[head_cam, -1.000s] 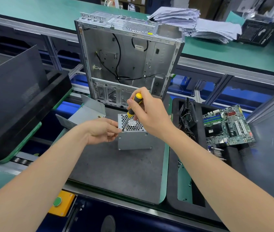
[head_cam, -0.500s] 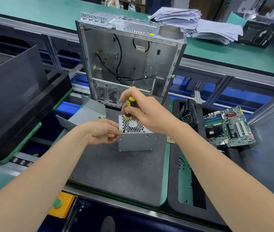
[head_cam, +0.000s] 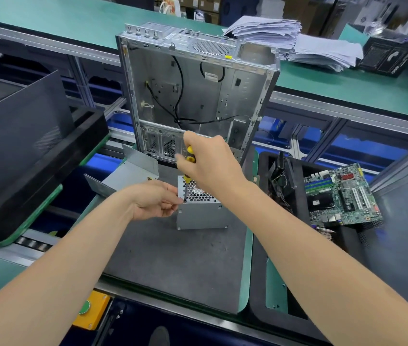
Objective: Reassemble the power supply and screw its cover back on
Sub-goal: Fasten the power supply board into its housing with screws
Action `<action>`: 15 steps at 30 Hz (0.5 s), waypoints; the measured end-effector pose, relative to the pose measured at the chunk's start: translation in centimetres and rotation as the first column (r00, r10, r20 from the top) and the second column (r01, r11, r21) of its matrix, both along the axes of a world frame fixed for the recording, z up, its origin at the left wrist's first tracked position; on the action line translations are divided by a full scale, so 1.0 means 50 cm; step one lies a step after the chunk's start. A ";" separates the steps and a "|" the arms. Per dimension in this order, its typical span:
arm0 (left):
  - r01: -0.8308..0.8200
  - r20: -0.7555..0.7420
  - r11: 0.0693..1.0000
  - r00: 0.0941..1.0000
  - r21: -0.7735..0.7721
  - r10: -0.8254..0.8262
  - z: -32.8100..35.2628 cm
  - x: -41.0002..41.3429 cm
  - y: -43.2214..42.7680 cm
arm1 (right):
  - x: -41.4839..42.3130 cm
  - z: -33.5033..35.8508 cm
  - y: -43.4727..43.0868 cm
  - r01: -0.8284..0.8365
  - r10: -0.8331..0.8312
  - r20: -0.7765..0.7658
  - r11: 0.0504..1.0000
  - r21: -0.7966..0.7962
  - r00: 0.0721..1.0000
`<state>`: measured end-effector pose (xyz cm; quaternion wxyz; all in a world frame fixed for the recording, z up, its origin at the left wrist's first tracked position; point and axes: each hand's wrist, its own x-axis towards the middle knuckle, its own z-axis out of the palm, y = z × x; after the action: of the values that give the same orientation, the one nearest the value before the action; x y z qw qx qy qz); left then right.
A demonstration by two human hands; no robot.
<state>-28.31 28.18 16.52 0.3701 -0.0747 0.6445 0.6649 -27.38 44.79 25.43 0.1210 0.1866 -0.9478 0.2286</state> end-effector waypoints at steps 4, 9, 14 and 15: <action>0.023 -0.017 0.999 1.000 0.022 -0.023 -0.005 0.004 0.000 | -0.015 0.034 0.017 -0.224 0.210 0.131 0.969 0.101 0.969; -0.002 -0.006 1.000 1.000 0.016 0.002 -0.001 0.005 0.002 | -0.028 0.067 0.035 -0.582 0.515 0.295 0.783 0.221 0.805; -0.008 0.004 1.000 1.000 0.000 0.008 0.006 0.003 0.004 | -0.031 0.053 0.029 -0.431 0.396 0.200 0.884 0.180 0.896; -0.009 0.004 1.000 1.000 -0.005 0.009 0.005 0.001 0.004 | -0.029 0.046 0.028 -0.363 0.334 0.190 0.920 0.147 0.923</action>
<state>-28.24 28.36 16.77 0.3683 -0.0798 0.6451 0.6647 -28.85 46.20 27.73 -0.0161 0.3437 -0.9226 0.1745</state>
